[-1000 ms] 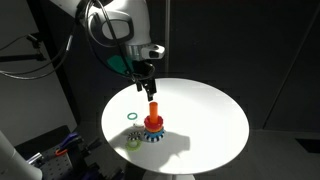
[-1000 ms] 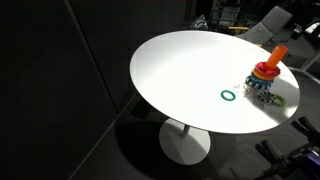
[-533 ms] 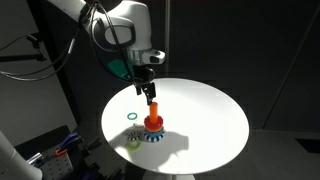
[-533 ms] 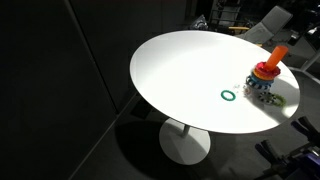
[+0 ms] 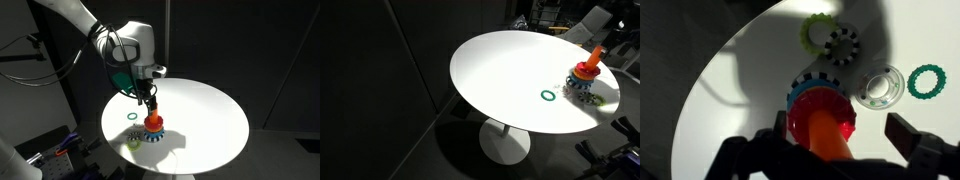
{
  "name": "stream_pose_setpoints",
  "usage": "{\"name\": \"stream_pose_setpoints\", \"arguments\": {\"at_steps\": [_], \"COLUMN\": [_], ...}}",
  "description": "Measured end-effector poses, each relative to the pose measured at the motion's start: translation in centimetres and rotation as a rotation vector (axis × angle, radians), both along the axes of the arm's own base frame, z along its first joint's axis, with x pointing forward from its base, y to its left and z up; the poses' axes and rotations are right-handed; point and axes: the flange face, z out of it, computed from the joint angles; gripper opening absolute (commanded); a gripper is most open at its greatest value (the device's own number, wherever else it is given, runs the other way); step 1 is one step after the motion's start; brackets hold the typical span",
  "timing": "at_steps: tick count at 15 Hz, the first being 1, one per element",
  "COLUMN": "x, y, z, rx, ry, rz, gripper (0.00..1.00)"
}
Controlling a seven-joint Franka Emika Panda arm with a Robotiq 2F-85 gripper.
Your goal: Remove the red hoop from the stand
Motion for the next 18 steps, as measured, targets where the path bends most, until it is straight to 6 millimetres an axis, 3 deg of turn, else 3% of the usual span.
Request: {"name": "stream_pose_setpoints", "arguments": {"at_steps": [7, 18], "x": [0.4, 0.4], "y": [0.5, 0.8], "z": [-3.0, -5.6], "rx": [-0.004, -0.006], "ry": [-0.018, -0.008], "rz": [0.017, 0.032], "gripper": [1.00, 1.00]}}
